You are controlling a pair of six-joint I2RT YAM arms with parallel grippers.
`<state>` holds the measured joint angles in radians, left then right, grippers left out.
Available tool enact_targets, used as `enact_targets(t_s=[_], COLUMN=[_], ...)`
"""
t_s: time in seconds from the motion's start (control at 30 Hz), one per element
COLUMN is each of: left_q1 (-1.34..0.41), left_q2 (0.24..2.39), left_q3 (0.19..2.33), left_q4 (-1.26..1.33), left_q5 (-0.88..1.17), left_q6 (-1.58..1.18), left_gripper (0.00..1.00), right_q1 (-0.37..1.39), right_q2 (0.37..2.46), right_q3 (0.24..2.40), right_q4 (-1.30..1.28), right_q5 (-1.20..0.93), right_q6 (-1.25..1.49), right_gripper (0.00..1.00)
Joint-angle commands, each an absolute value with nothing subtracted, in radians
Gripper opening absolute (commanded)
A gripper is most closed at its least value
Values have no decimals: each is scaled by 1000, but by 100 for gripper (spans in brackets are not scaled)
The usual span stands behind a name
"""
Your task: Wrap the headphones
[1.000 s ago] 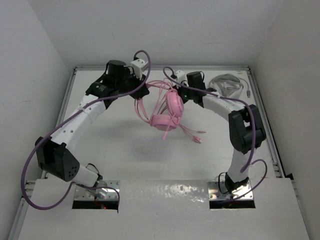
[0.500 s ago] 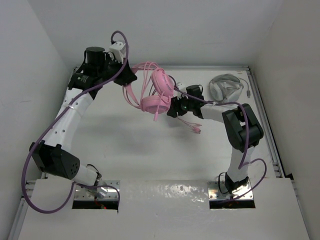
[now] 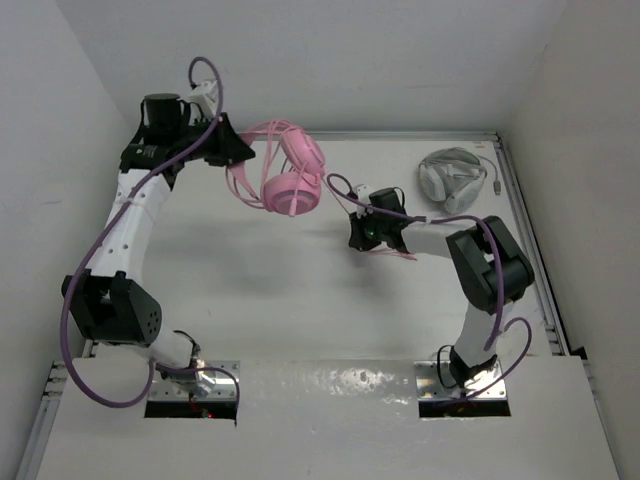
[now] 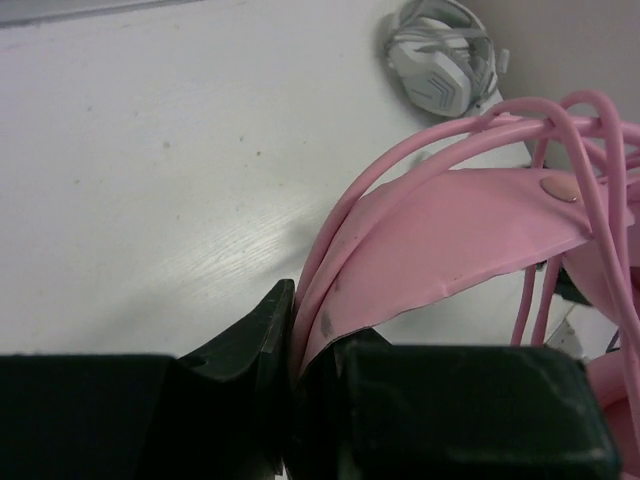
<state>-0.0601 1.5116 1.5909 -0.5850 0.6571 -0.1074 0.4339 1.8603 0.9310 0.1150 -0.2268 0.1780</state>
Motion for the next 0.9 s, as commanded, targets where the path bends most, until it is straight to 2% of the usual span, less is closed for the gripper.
enact_targets(t_s=[0.0,0.13,0.23,0.3,0.43,0.53,0.7,0.77,0.87], left_q1=[58,145,182,201,209,210,175,125,-50], left_q2=[1506,1557,1594,1615,1634,1609,1533,1502,1461], left_q3=[1582,1488,1425,1387,1371,1339,1258,1221,1114], left_q4=[-371,-261,-181,-108,-115,-121,-92,-78,-17], left_q5=[785,830,856,862,796,677,379,199,-65], left_q6=[-308,-435,-531,-586,-562,-506,-344,-209,-26], left_gripper=[0,0,0,0,0,0,0,0,0], right_q1=[477,693,799,917,1020,1123,1183,1201,1206], right_q2=[1754,1697,1695,1709,1761,1772,1758,1758,1755], right_q3=[850,810,824,872,1033,1141,1276,1337,1408], right_q4=[90,69,55,49,-50,-150,-299,-374,-455], right_q5=[-86,107,169,215,308,377,394,397,439], right_q6=[187,83,54,34,-33,-83,-110,-110,-78], right_gripper=[0,0,0,0,0,0,0,0,0])
